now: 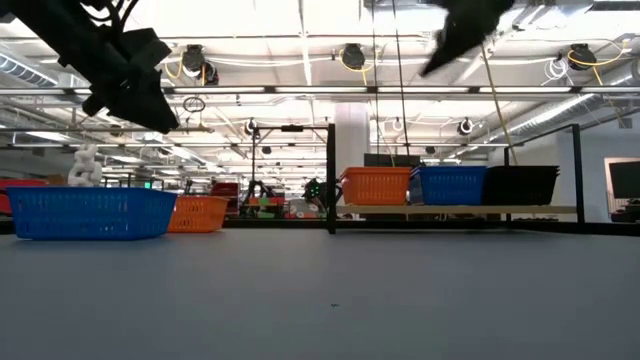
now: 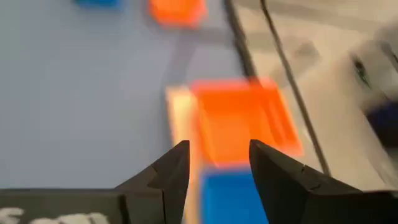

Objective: Stack baskets on shelf by color
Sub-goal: Put the orange basket on the shelf

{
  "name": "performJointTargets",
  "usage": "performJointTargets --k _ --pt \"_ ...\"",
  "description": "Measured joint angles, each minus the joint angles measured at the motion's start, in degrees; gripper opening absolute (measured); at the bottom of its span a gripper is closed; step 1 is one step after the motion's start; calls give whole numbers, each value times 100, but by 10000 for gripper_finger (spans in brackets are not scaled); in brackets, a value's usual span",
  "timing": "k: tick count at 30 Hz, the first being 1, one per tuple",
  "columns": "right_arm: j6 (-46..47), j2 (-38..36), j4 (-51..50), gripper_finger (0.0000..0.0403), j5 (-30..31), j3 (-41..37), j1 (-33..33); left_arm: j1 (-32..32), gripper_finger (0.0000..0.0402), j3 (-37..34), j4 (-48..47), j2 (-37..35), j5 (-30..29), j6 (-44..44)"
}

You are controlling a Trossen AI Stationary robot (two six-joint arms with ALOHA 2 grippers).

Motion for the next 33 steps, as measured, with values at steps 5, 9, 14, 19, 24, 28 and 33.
performJointTargets --k 5,9,14,19,24,28,33 --pt "-311 537 1469 162 -277 -2 830 2 127 0 10 0 0 -32" --pt "-1451 1464 3008 162 -16 2 1364 102 127 0 140 0 -38 242" --pt "-3114 3210 3738 162 335 724 1336 283 127 0 290 0 -45 546" --pt "-3704 4844 3724 162 331 1992 1025 301 127 0 75 0 -45 564" --pt "-3429 6016 3736 162 -305 3306 787 371 127 0 -46 -2 -86 627" --pt "-2287 6709 3689 162 -888 4245 635 566 127 0 -48 -15 -133 719" --pt "-1555 7262 3379 162 -842 5056 630 778 127 0 -178 -15 -135 757"
